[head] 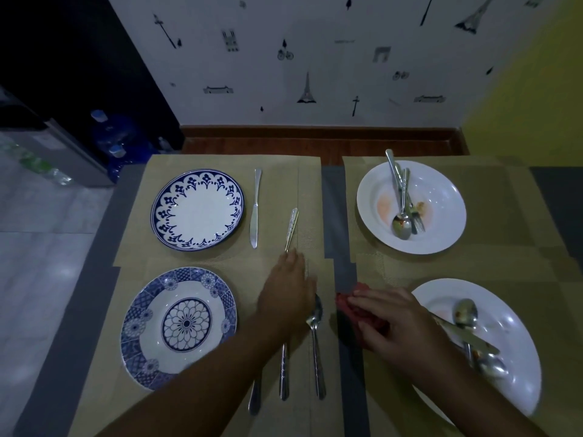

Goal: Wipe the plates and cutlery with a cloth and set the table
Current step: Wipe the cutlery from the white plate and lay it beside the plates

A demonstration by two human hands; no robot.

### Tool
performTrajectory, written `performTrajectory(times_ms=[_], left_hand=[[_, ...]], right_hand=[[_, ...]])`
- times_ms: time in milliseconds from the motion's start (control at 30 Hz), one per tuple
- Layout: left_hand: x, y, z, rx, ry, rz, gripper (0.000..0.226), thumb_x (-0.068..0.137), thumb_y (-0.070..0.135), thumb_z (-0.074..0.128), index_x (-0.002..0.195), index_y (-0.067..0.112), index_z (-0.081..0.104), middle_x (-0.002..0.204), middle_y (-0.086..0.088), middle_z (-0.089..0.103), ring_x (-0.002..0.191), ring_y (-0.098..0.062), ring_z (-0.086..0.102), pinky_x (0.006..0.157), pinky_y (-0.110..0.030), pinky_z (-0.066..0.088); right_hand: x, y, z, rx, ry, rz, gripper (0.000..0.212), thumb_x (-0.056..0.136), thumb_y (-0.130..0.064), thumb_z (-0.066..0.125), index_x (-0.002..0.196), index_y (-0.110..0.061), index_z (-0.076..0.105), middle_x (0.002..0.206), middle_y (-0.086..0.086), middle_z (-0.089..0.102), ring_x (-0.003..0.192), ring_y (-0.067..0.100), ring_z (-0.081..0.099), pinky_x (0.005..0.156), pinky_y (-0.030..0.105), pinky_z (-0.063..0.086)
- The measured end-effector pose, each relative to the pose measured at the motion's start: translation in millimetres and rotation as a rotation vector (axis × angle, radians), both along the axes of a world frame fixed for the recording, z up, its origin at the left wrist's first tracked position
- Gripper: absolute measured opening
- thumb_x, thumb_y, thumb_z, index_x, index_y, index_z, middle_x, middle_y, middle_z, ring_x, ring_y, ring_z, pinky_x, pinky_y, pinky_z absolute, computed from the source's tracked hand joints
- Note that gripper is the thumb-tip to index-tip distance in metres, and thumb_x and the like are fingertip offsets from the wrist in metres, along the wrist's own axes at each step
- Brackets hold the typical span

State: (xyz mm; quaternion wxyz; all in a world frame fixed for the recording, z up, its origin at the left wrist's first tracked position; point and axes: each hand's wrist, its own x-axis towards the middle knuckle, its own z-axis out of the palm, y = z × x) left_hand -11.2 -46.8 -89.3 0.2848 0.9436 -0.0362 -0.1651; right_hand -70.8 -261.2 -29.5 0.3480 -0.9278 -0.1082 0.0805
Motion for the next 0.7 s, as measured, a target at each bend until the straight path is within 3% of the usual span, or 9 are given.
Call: performTrajectory(times_ms=[33,100,433,700], left_hand=[[-7.9,-3.5,-2.9,0.031,0.035,-0.027,0.064,0.106,0.044,0.032,0.159,0.009,0.020,0.167,-0.012,0.017,0.155,-0.025,0.010,0.126,-0.041,0.014],[-16.9,-8.1,-8.7,0.050,0.051,-0.024,0.073,0.104,0.053,0.024,0.160,0.009,0.007,0.169,-0.009,0.004,0.155,-0.021,-0.003,0.126,-0.037,0.004],[24.5,-12.4,-5.2,0.069,0.036,0.055,0.078,0.103,0.057,0.023,0.159,0.008,0.001,0.168,-0.014,-0.002,0.155,-0.025,-0.008,0.121,-0.036,-0.003],[66.9,-5.4,-14.2,0.174,0.025,0.021,0.084,0.100,0.064,0.019,0.159,0.010,-0.004,0.167,-0.016,-0.009,0.154,-0.029,-0.013,0.126,-0.046,0.001]], right_hand=[[-1.5,-0.7,0.3,0.007,0.010,-0.005,0.045,0.077,-0.023,0.070,0.121,-0.035,0.067,0.122,-0.023,0.062,0.110,0.009,0.050,0.090,0.031,0.043],[-3.8,-2.0,1.6,0.004,0.036,-0.012,0.047,0.079,-0.021,0.072,0.123,-0.037,0.065,0.123,-0.026,0.060,0.113,0.006,0.048,0.093,0.031,0.042],[-8.0,-1.4,2.0,0.002,0.004,-0.024,0.044,0.076,-0.027,0.068,0.119,-0.035,0.068,0.120,-0.028,0.060,0.107,0.005,0.050,0.088,0.035,0.047],[-4.5,-2.3,-0.4,-0.028,-0.005,-0.014,0.054,0.069,-0.013,0.084,0.117,-0.033,0.070,0.119,-0.024,0.063,0.105,0.001,0.051,0.084,0.022,0.044]])
